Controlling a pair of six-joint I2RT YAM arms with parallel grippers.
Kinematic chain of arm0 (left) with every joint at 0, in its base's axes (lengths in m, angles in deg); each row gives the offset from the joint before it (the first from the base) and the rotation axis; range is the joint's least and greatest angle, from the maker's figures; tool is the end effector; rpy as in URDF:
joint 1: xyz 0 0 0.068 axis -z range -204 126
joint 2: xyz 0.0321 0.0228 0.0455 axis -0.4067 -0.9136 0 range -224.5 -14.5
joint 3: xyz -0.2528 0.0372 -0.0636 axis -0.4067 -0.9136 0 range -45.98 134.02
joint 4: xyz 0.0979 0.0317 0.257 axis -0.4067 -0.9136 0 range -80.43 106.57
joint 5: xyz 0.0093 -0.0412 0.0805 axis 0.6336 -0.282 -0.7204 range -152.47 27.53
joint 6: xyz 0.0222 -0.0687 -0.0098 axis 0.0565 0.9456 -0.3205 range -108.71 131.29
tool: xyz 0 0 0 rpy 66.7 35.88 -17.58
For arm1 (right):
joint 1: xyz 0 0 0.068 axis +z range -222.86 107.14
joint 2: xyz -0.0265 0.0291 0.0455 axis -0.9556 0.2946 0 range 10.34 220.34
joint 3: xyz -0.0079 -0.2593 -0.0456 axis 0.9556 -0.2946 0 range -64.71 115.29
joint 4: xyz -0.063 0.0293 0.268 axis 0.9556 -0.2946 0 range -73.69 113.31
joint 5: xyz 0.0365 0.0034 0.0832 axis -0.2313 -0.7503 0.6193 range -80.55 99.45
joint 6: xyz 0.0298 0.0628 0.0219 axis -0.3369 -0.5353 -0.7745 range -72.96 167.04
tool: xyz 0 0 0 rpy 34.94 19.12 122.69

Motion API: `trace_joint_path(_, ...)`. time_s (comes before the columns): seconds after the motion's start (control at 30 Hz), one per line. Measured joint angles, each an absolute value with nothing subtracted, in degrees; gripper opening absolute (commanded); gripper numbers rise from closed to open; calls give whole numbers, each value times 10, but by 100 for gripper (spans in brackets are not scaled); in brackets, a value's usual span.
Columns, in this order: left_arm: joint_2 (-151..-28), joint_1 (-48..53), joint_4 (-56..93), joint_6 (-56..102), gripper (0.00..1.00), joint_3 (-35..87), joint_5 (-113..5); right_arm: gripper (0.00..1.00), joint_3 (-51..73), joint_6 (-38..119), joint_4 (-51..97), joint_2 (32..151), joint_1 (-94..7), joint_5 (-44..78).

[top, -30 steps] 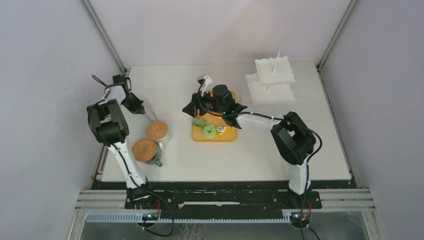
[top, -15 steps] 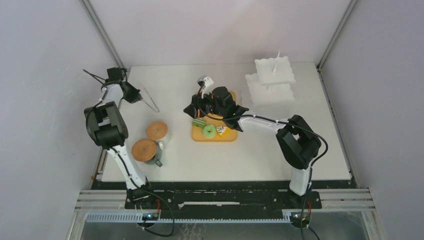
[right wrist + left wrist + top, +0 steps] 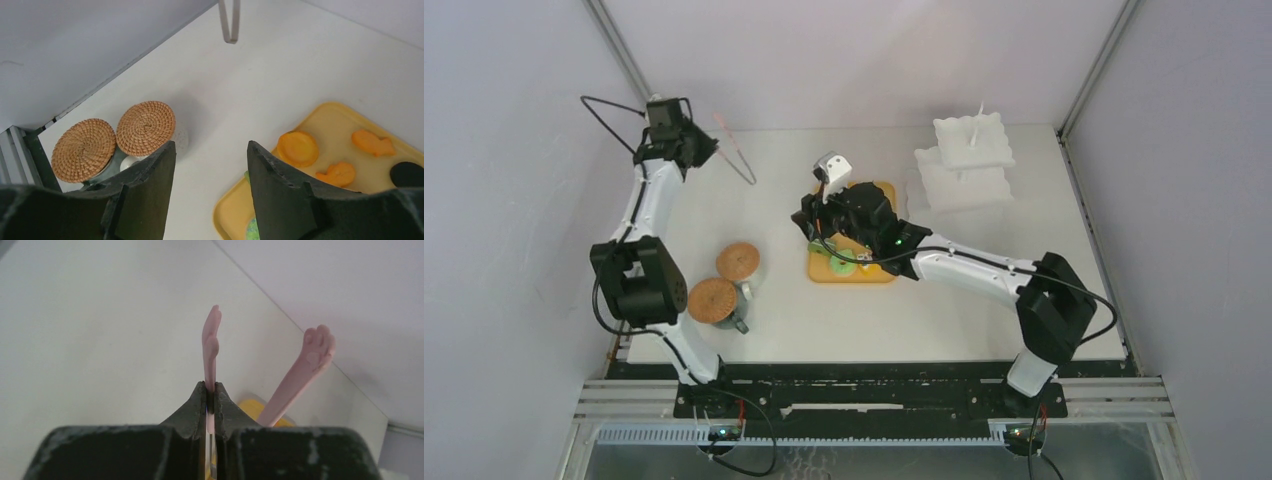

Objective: Serve the afternoon tea
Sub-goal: Pick up the clamp from the center of the board.

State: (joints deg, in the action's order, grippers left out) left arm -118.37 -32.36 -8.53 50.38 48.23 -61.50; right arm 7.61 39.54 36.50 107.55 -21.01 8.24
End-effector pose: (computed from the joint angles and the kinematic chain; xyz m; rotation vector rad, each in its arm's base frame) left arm 0.4546 0.0657 0.2988 -0.8745 2.0140 -0.3224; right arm 0.2766 0.3501 0.2829 -0.6774 1.7038 0.7222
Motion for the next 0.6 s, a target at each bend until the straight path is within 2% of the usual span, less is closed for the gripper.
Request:
trace_joint_path(0.27, -1054, -174, -112, 504, 0, 478, -672, 64, 42, 413, 341, 983, -159, -28)
trace_joint_path(0.6, -836, 13, -107, 509, 0, 279, -781, 64, -49, 414, 337, 870, -79, -195)
